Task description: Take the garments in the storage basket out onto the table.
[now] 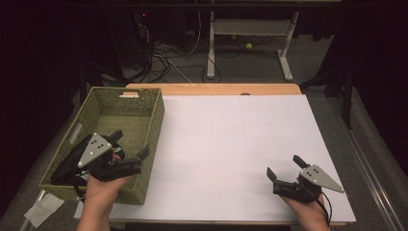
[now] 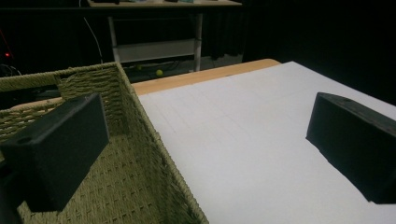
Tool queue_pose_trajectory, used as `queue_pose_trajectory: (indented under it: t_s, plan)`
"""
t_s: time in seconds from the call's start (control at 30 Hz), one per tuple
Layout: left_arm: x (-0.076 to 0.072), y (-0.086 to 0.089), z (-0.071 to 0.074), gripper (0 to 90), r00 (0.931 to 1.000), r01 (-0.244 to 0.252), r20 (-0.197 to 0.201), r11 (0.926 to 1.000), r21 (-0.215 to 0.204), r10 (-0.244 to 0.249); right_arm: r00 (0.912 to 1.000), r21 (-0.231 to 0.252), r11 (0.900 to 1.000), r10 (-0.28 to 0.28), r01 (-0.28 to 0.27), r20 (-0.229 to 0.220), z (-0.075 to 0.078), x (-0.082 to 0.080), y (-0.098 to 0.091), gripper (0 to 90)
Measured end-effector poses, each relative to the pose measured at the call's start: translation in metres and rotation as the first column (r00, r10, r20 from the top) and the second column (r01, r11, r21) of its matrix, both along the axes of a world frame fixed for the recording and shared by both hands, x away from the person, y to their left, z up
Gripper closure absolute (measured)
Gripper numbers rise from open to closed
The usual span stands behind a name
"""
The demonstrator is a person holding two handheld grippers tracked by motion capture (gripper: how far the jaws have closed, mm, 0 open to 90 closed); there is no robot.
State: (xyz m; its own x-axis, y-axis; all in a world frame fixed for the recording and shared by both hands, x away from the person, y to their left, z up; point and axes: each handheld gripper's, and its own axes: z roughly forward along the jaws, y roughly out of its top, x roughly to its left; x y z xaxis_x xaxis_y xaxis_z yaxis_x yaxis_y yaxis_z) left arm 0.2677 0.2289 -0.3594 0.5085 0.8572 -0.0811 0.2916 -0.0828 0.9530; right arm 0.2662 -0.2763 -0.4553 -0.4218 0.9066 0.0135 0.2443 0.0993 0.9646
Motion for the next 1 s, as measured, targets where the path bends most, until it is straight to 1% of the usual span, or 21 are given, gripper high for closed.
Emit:
queue_pose_trajectory:
  t_s: [0.13,0.23,0.33,0.47,0.63,0.7,0.8,0.93,1.0]
  plan:
    - [0.001,-0.003,0.002,0.0,1.0000,0.005,0.007,1.0000,0.001,-0.005,1.0000,-0.003,1.0000,-0.002,0.002,0.005,-0.001,-0.001,-0.001,0.0]
    - [0.000,-0.003,0.002,0.0,0.9999,0.011,0.011,0.9999,0.004,-0.011,1.0000,0.003,1.0000,-0.002,0.002,0.001,-0.001,-0.001,-0.002,0.0]
    - [-0.001,-0.002,0.003,0.0,0.9998,0.018,0.006,0.9998,-0.003,-0.018,1.0000,0.000,1.0000,0.002,-0.002,0.001,-0.001,-0.001,-0.001,0.0]
    - [-0.003,0.002,0.005,0.0,0.9999,0.008,0.010,1.0000,0.000,-0.008,0.9999,-0.010,0.9998,0.015,-0.015,0.004,-0.001,-0.001,0.002,0.0]
    - [-0.003,0.014,0.006,0.0,0.9999,-0.009,0.014,0.9999,-0.011,0.009,0.9998,-0.018,0.9997,0.018,-0.018,0.004,-0.001,-0.001,0.002,0.0]
    - [-0.003,0.021,0.006,0.0,0.9998,-0.017,0.009,0.9998,-0.014,0.017,0.9998,-0.014,0.9997,0.019,-0.019,0.008,0.000,-0.001,0.003,0.0]
    - [-0.005,0.031,0.006,0.0,0.9994,-0.032,0.011,0.9992,-0.026,0.032,0.9997,-0.018,0.9996,0.023,-0.023,0.003,0.000,-0.001,0.004,0.0]
    - [-0.007,0.045,0.007,0.0,0.9985,-0.054,0.011,0.9979,-0.036,0.054,0.9996,-0.025,0.9993,0.027,-0.027,0.008,0.000,-0.002,0.005,0.0]
    - [-0.008,0.053,0.007,0.0,0.9983,-0.058,0.008,0.9977,-0.035,0.058,0.9996,-0.028,0.9993,0.027,-0.026,0.009,0.000,-0.001,0.005,0.0]
